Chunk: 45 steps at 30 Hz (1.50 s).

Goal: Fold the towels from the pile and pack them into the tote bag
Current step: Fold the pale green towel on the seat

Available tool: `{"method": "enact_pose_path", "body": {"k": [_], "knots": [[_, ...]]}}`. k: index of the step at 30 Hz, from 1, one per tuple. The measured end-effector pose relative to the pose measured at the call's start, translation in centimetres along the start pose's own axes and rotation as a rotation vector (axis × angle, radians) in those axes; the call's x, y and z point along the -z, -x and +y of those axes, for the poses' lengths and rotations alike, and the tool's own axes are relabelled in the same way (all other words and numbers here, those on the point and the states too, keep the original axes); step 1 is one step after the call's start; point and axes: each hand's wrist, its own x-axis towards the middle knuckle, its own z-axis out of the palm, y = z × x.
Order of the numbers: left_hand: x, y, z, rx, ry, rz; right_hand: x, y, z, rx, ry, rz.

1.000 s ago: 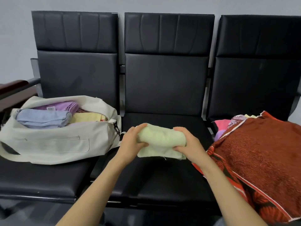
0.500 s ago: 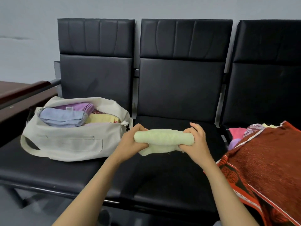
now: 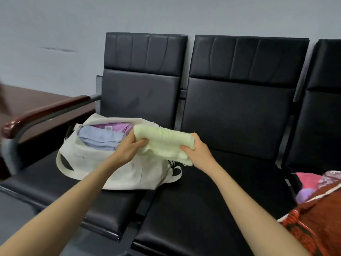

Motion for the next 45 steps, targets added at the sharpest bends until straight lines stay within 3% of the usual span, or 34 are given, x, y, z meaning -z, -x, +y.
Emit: {"method": "enact_pose_path", "body": {"k": [7,13,20,26,32,39,45], "knots": [[10.6,-5.0,-2.6,0.038,-0.167,0.169,-8.8,-8.0,-5.6,0.107,-0.057,-0.056],[16.4,-5.5,-6.7,0.207,-0.572,0.177,-15.9,-11.9,-7.7,0.019,-0.044,-0.222],[17.0,-4.4,-8.0,0.231,-0.864,0.090,-19.0,-11.7,-5.3,-0.072,-0.063,-0.296],[16.1,-4.3,-6.6,0.389,-0.774,-0.053,-17.7,-10.6,-4.9,-0.116,-0.019,-0.470],[14.3,-6.4,-4.4,0.355,-0.554,0.109,-13.3,-11.9,-5.4,-0.214,-0.142,-0.306],[10.6,-10.3,-4.0,0.329,-0.423,0.141,-10.6,-14.0,-3.8,-0.236,-0.136,-0.160],[12.2,-10.1,-5.4,0.342,-0.514,0.070,-12.9,-14.2,-3.2,-0.223,-0.245,-0.257]]}}
